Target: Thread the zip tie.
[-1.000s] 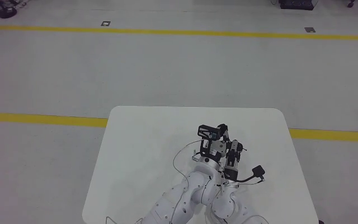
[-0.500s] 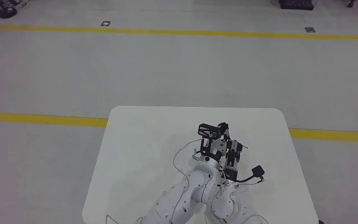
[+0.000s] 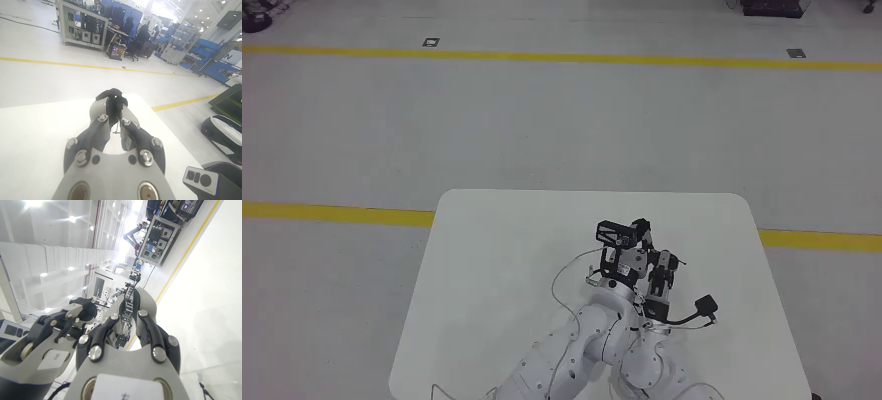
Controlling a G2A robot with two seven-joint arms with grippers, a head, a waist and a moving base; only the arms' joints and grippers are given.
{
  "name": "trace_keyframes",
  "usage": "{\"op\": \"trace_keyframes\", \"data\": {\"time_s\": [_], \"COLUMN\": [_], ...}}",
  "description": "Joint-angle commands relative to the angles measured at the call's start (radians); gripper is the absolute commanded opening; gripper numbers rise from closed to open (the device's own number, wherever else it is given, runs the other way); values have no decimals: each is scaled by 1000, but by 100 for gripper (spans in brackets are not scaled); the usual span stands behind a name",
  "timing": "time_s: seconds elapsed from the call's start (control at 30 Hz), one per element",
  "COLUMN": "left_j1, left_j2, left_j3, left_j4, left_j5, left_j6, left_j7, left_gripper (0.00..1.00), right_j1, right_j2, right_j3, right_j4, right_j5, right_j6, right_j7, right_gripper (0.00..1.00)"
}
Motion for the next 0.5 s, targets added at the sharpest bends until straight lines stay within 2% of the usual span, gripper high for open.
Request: {"op": "trace_keyframes", "data": {"time_s": [0.0,0.37,0.47], "left_j1": [0,0,0], "left_j2": [0,0,0], "left_j3": [0,0,0], "left_j4": [0,0,0], "left_j5": [0,0,0], "left_j6": [0,0,0], "left_j7": [0,0,0], "left_gripper": [0,0,0], "right_j1": [0,-2,-3], "right_j2": [0,1,0], "right_j3": [2,9,10], "right_j4": [-1,-4,-4], "right_j5": [1,4,3], "right_j6": [0,0,0], "right_j7": [1,9,11], "right_gripper": [10,0,0]}}
